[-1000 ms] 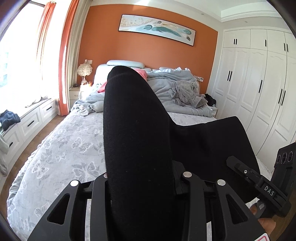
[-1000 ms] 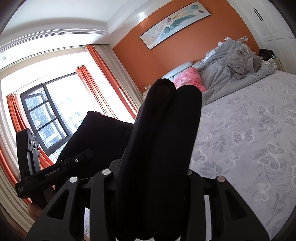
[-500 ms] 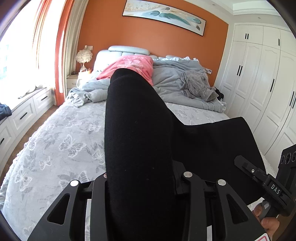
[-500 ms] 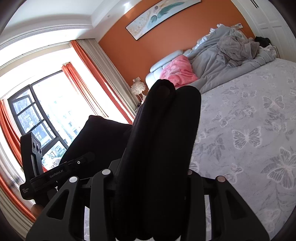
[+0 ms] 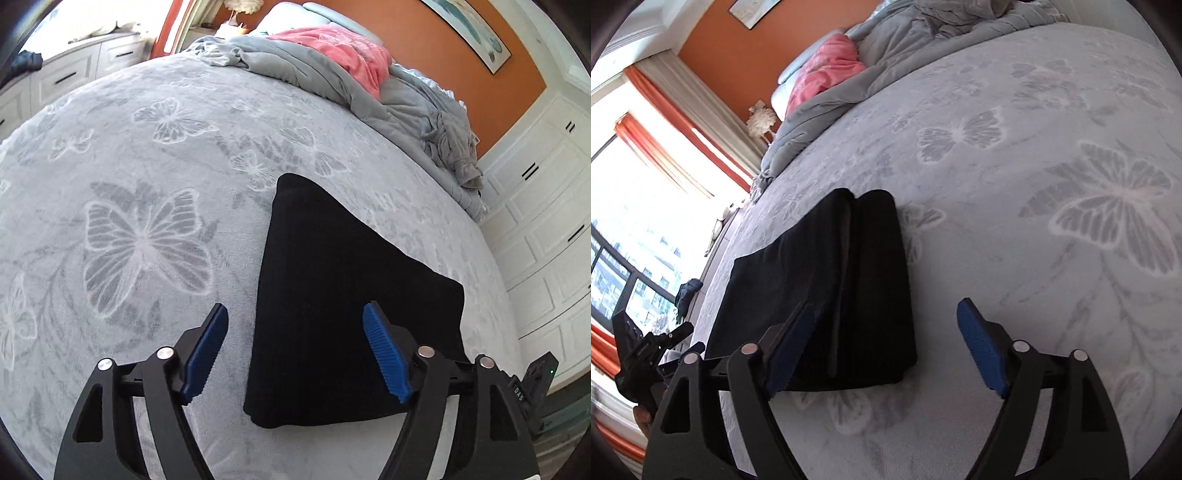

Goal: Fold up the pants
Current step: 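Lower the folded bundle onto the bed and open both grippers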

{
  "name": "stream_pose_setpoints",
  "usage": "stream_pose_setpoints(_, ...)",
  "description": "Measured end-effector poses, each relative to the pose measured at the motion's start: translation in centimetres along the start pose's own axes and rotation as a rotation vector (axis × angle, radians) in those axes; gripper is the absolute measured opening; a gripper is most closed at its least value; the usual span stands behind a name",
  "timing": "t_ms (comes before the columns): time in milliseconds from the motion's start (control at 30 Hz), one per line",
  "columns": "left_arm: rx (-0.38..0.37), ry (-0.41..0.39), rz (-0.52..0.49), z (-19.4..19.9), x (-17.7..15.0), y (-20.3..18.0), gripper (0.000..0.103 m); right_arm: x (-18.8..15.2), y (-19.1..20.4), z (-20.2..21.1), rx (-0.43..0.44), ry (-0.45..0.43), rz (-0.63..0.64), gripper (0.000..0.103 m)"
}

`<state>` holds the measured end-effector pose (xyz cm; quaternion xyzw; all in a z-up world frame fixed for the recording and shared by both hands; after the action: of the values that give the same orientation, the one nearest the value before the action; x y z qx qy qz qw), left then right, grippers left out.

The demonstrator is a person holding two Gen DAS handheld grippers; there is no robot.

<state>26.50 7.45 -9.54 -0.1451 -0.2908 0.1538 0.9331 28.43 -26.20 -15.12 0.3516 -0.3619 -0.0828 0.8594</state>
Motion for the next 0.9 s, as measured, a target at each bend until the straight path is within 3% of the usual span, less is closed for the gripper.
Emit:
stream_pose_setpoints(133,-0.088,0.136,0.042,-3.1,-2.6,-1.5,0.078,-1.3,0.8,-3.4,0.047,0.087,-0.056,0.085)
stream_pose_setpoints(167,-0.093,0.158,0.046,-4.0,-3.4,-2.1,0.076,-1.9,0.8,-4.2,0.039,0.097,-0.056,0.077)
stream_pose_setpoints(200,-0.076,0.155,0.041,-4.6,-3.9,-2.2,0.073,-2.0,1.1,-4.5,0.042,0.092,-0.042,0.054)
stream_pose_setpoints(233,-0.051,0.127,0.017,-4.7,-3.8,-2.4,0.055,-1.6,1.7,-4.3,0.054,0.073,-0.037,0.039)
stream_pose_setpoints(267,-0.046,0.123,-0.001,-4.7,-3.4,-2.5,0.041,-0.9,2.8,-3.5,0.080,0.058,-0.041,0.036)
stream_pose_setpoints(333,-0.091,0.120,0.005,-3.3,-2.2,-3.1,0.033,0.4,5.4,-1.7,0.156,0.021,-0.032,0.032)
stream_pose_setpoints(433,-0.081,0.070,-0.049,-1.0,-0.6,-4.1,0.033,0.4,6.7,-0.4,0.137,0.013,0.064,0.037)
stream_pose_setpoints(533,0.041,0.107,-0.135,-3.1,-2.0,-4.1,0.041,-1.9,1.4,-2.1,-0.125,0.133,0.110,0.060)
stream_pose_setpoints(600,0.090,0.137,-0.142,-4.1,-3.5,-3.5,0.046,-1.7,2.1,0.3,-0.098,0.053,0.118,0.060)
stream_pose_setpoints(667,0.124,0.056,-0.154,-2.4,-3.6,-3.2,0.050,-0.6,4.7,2.4,-0.105,-0.009,0.218,0.062)
stream_pose_setpoints(700,0.150,0.026,-0.168,-1.5,-3.6,-3.1,0.050,-0.4,5.9,2.4,-0.082,0.006,0.255,0.062)
stream_pose_setpoints(800,0.238,-0.096,-0.214,1.6,-3.4,-3.6,0.059,-0.5,6.8,-0.5,-0.106,0.109,0.300,0.061)
stream_pose_setpoints(833,0.263,-0.133,-0.240,2.4,-3.2,-4.1,0.067,-0.8,6.1,-1.9,-0.139,0.141,0.300,0.061)
stream_pose_setpoints(900,0.316,-0.185,-0.298,3.7,-3.4,-5.0,0.070,-1.6,4.4,-4.6,-0.191,0.193,0.283,0.061)
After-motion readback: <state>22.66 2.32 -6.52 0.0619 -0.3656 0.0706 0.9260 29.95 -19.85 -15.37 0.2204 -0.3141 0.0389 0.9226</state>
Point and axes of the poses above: each gripper's, at about its wrist camera, not at the fingertips, and z roughly against the way its jaws point, y to its left, x to its top, the point moved 9 cm from there along -z, roughly the way its jaws point, and after that the axes turned 11 degrees about x, right-handed, at the moved point
